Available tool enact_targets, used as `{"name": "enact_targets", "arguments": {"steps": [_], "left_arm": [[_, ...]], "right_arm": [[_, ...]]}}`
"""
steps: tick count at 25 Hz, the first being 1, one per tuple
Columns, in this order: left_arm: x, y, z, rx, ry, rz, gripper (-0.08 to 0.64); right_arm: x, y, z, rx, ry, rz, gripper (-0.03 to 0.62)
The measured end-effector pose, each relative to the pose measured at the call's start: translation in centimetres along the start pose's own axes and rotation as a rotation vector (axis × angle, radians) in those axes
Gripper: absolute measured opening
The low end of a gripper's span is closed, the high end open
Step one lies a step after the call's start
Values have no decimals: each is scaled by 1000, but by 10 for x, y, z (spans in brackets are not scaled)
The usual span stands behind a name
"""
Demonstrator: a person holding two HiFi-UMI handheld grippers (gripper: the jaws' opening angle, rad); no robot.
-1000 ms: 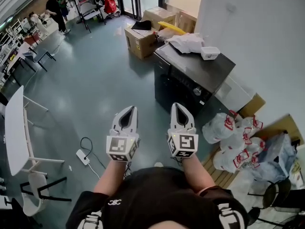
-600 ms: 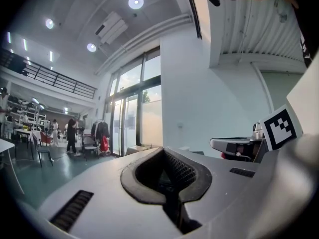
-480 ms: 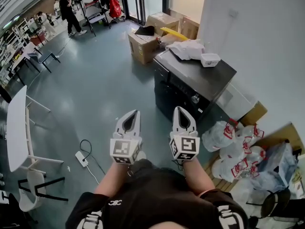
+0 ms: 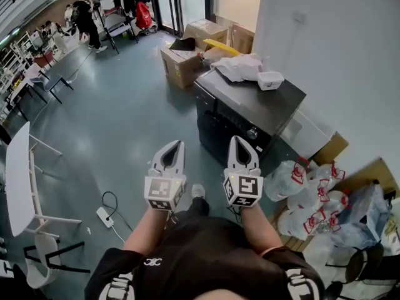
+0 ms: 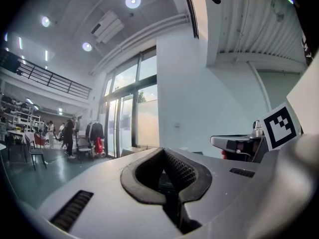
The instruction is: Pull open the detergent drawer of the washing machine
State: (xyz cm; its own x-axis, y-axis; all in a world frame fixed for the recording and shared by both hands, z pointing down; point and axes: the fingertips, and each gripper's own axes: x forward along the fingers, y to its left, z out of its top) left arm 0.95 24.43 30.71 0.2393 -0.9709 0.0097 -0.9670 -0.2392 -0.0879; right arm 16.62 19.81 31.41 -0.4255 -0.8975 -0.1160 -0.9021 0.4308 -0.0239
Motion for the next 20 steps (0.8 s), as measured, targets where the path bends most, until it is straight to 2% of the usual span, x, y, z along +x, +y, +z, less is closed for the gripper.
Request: {"name": "enact_targets", "arguments": {"steps": [5, 10, 20], "left_arm": [[28, 7, -4, -21, 15, -42, 3], [58, 17, -8, -8, -4, -61, 3], [151, 62, -18, -32, 11, -99, 3]], "right_arm": [[17, -13, -5, -10, 20, -30, 2], [44, -26, -16, -19, 39, -63, 2], [137, -46, -27, -43, 55, -88, 2]]}}
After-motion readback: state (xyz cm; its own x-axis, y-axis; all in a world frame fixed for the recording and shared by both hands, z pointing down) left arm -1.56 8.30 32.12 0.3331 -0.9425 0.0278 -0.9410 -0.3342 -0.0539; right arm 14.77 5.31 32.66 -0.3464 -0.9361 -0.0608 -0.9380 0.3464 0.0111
